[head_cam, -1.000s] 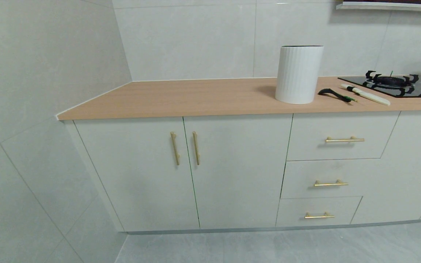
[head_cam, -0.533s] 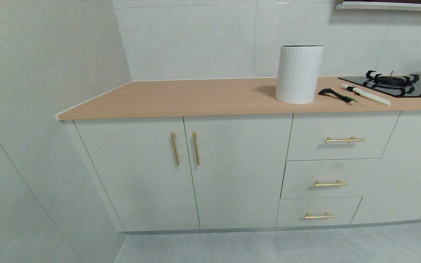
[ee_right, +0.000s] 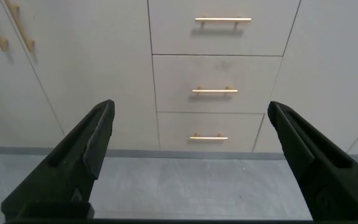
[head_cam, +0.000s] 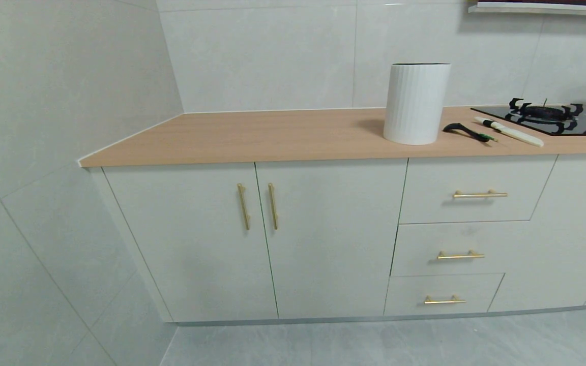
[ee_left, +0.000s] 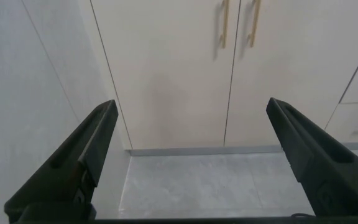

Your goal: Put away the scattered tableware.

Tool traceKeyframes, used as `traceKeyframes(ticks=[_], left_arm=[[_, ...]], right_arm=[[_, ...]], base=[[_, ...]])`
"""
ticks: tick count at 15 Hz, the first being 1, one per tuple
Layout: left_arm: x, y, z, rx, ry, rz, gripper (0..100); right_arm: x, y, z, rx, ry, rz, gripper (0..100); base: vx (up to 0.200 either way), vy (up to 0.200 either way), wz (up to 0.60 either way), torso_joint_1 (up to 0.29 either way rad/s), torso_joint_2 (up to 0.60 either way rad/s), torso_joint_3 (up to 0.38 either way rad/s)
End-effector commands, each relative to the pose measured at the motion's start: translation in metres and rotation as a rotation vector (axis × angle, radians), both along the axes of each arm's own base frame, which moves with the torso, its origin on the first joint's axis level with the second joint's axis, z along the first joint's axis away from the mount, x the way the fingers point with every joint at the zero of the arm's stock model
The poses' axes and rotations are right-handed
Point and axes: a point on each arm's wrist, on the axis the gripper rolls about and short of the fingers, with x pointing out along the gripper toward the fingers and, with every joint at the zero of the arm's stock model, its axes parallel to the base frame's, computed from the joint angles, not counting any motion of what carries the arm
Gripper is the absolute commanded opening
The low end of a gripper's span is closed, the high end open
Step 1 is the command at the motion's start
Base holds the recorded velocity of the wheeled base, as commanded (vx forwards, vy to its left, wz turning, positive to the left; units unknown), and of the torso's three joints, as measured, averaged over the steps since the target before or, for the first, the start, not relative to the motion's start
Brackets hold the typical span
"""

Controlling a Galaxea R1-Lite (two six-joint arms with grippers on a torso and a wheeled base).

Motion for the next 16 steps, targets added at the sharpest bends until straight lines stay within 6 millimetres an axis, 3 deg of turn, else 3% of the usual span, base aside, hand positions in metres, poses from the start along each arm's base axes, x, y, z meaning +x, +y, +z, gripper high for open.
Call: traceKeyframes(ticks=[1,11,16], left_arm=[[0.0000,0.0000,-0.0003,0.000,0.002,0.000,100],[0.0000,0.0000,-0.0002,-0.029,0.000,0.000,100],[0.0000,0.0000,-0.0002,-0.029,0.000,0.000,100]], right_arm=[[-0.0002,0.0000,-0.0002,0.008,-0.002,-0.003,100],[-0.0001,0.0003,-0.0003,-0.009,0.001,0.014,100],[-0.0001,0.0003,-0.0001,-0.008,-0.001,0.014,100]], base=[[0.000,0.000,0.00,0.000,0.00,0.000],[0.000,0.000,0.00,0.000,0.00,0.000],[0.000,-0.200,0.00,0.002,0.00,-0.002]])
